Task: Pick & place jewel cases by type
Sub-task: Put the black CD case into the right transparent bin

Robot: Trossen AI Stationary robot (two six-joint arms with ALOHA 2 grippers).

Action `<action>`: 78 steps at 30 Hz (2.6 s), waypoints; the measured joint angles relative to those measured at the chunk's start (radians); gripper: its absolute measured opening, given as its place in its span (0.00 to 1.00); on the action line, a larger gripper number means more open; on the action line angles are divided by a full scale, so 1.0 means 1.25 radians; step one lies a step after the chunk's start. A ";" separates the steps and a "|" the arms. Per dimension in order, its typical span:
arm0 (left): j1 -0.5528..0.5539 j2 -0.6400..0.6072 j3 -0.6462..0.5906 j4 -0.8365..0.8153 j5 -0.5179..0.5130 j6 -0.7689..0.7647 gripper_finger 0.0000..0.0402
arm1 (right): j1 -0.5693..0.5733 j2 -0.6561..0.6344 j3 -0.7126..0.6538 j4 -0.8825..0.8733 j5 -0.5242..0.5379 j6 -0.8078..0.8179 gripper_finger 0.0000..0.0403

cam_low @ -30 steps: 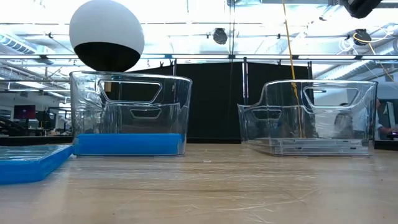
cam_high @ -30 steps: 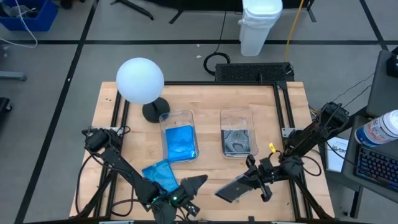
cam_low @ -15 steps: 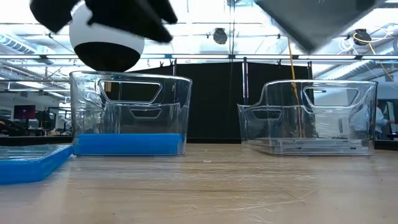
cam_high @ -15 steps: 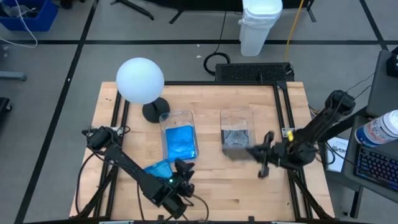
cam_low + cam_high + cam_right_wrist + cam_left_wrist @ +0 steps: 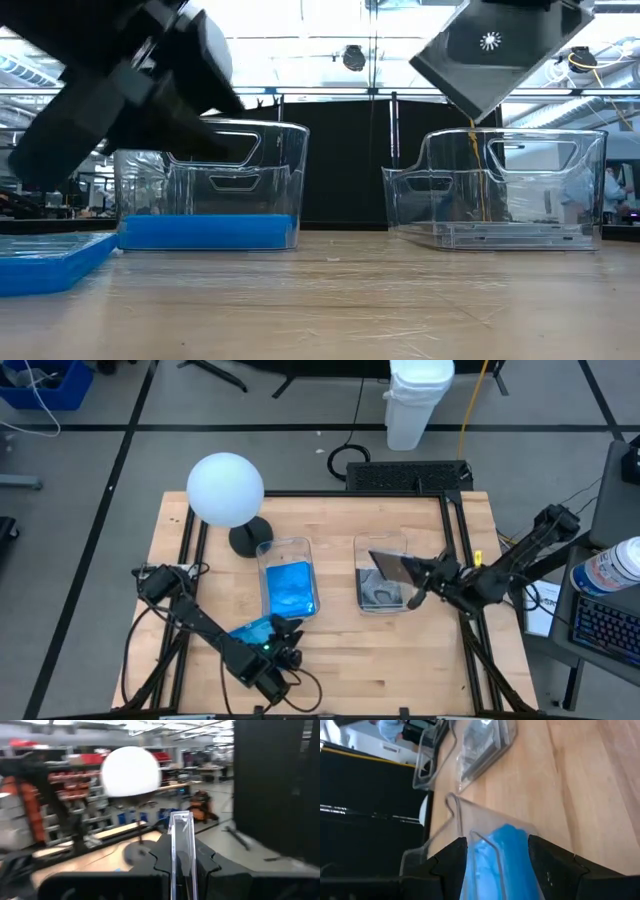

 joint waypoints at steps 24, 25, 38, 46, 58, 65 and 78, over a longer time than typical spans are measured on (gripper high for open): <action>0.002 0.000 -0.056 0.005 -0.097 -0.106 0.53 | -0.229 0.019 0.000 -0.245 -0.311 0.252 0.04; 0.004 0.000 -0.056 0.005 -0.098 -0.104 0.53 | -0.230 0.019 0.000 -0.245 -0.312 0.263 0.04; 0.026 -0.015 -0.053 0.049 0.073 0.358 0.53 | -0.234 0.019 0.001 -0.325 -0.322 0.368 0.04; 0.102 -0.264 -0.058 0.036 0.499 0.567 0.53 | -0.234 0.019 0.001 -0.336 -0.357 0.372 0.04; 0.171 -0.596 -0.246 0.257 0.572 0.575 0.39 | -0.234 0.019 0.000 -0.358 -0.359 0.394 0.04; 0.173 -0.591 -0.259 0.233 0.575 0.578 0.23 | -0.234 0.019 0.000 -0.354 -0.359 0.396 0.04; 0.285 -0.817 -0.275 0.125 1.213 0.572 0.01 | -0.281 0.018 0.000 -0.277 -0.507 0.402 0.04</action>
